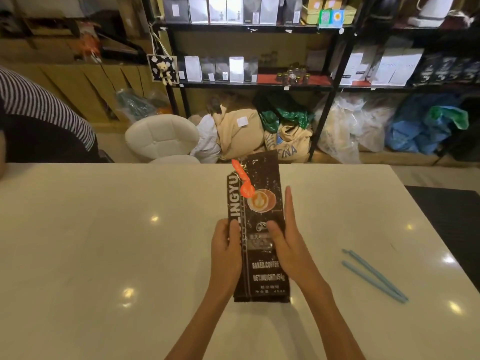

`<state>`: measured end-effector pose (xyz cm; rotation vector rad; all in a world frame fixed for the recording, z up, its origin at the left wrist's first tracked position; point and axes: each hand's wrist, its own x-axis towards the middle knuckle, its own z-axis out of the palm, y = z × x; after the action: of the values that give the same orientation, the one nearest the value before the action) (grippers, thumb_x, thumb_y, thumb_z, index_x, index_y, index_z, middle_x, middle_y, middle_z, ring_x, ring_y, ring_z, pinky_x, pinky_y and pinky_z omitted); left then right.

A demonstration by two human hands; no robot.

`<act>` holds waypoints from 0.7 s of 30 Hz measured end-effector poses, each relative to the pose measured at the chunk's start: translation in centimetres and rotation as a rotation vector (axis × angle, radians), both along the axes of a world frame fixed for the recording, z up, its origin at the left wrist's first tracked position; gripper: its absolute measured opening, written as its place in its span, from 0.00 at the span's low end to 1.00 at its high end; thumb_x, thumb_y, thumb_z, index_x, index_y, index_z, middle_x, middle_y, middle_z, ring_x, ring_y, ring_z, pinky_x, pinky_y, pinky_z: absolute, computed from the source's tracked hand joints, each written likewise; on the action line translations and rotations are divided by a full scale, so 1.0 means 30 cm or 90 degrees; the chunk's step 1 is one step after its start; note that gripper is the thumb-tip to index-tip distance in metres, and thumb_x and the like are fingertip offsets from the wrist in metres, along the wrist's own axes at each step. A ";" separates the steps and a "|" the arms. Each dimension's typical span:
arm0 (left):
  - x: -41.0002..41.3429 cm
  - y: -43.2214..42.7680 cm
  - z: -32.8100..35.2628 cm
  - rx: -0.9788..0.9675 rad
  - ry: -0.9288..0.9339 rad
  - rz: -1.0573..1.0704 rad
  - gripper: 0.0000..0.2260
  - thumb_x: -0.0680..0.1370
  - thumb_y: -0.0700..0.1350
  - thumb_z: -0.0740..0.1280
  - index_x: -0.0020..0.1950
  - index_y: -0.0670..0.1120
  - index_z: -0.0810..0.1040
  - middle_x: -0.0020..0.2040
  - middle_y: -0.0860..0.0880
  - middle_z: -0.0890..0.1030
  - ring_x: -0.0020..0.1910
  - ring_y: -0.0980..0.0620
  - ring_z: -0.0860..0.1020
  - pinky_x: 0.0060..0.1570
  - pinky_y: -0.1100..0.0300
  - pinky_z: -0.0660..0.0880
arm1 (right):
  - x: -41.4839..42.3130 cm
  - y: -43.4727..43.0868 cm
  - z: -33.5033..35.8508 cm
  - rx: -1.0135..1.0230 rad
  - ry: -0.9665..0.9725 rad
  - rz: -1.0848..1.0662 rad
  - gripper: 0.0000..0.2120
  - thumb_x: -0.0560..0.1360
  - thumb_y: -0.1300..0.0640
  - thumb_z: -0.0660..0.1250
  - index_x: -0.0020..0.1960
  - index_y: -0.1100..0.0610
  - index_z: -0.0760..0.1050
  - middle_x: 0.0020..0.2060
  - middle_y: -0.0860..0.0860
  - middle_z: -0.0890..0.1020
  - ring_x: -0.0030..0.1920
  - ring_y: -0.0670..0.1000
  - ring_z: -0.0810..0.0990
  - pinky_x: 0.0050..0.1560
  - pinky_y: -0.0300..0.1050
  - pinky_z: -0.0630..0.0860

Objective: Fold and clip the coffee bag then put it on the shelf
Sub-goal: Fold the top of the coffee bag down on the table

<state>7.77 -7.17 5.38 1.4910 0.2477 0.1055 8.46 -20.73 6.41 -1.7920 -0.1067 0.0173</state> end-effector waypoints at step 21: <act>0.094 0.100 -0.115 0.234 -0.073 -0.234 0.24 0.72 0.34 0.72 0.58 0.61 0.78 0.53 0.54 0.80 0.50 0.62 0.80 0.48 0.69 0.78 | 0.024 -0.044 -0.147 0.031 0.130 -0.062 0.27 0.74 0.63 0.72 0.69 0.44 0.74 0.52 0.49 0.86 0.48 0.49 0.86 0.46 0.44 0.84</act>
<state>10.59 -4.17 1.94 1.8645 -0.1503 -0.0627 9.19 -22.06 2.01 -1.7351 0.1261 0.1269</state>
